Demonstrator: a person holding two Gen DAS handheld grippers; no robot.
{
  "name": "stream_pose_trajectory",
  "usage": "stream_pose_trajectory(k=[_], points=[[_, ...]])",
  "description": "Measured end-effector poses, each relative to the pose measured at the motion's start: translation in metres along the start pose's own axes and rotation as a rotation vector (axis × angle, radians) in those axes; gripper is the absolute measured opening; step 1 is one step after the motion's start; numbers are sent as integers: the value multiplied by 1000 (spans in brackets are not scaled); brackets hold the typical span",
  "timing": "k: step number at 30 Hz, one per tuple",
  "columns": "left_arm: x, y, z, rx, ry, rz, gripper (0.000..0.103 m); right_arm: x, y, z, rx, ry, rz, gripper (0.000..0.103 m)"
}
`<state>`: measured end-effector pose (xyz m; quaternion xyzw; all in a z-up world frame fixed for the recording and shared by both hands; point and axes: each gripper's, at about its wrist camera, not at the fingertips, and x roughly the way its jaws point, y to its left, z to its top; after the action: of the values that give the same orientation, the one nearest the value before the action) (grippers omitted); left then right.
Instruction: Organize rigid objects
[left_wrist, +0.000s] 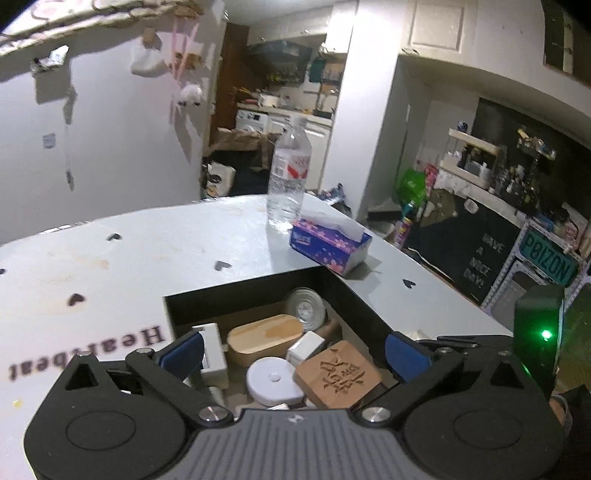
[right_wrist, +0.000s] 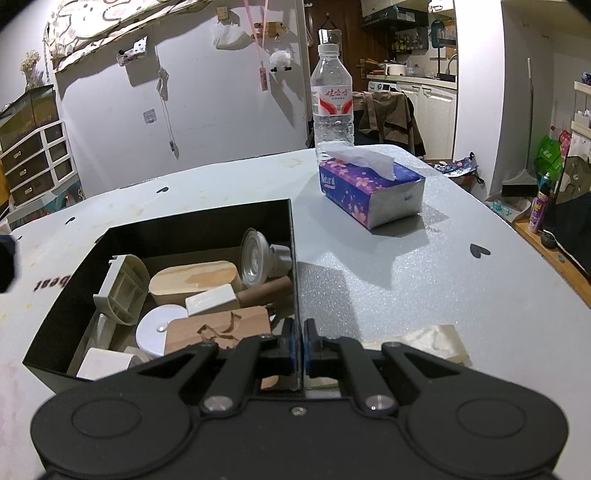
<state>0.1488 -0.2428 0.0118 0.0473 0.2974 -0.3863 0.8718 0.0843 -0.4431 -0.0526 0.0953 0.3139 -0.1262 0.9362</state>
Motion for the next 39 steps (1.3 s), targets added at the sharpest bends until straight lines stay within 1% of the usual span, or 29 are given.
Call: stream_pose_trajectory(k=[7,11,13,17,20,21,23,25,26,28,31,33,35,37,39], points=[[-38,-1,-17,-12,-65,87,103,1,1,1,-6,4,-5,5],[-56,1,-28,-47,-95,118,103,2,1,1,-17,8,-7,6],[-63,0,-35,-61,-106,136,103,-1,3,2,-40,3,-25,7],[-74,-2,-46,-69,-129,195,103,-18,4,7,-56,-44,-24,7],[-83,-6,-50,-61,-157,249,103,-37,2,12,-52,-89,-15,9],[-85,-8,-51,-59,-165,261,103,-44,3,14,-53,-104,-10,11],[-90,-10,-53,-60,-180,279,103,-61,3,17,-51,-139,3,17],[-94,-11,-53,-65,-190,285,103,-78,3,18,-54,-173,11,27],[-96,-12,-54,-68,-195,289,103,-87,3,18,-52,-189,16,29],[-97,-14,-56,-69,-199,298,103,-102,3,16,-43,-210,31,52],[-101,-17,-59,-75,-205,309,103,-122,6,7,-58,-232,46,66],[-102,-18,-61,-80,-207,308,103,-134,8,0,-67,-247,30,74],[-105,-20,-64,-78,-211,316,103,-144,9,-8,-66,-256,18,78],[-107,-22,-67,-72,-217,334,103,-151,8,-14,-50,-255,7,85],[-110,-24,-70,-72,-218,340,103,-158,6,-21,-37,-262,-11,89]])
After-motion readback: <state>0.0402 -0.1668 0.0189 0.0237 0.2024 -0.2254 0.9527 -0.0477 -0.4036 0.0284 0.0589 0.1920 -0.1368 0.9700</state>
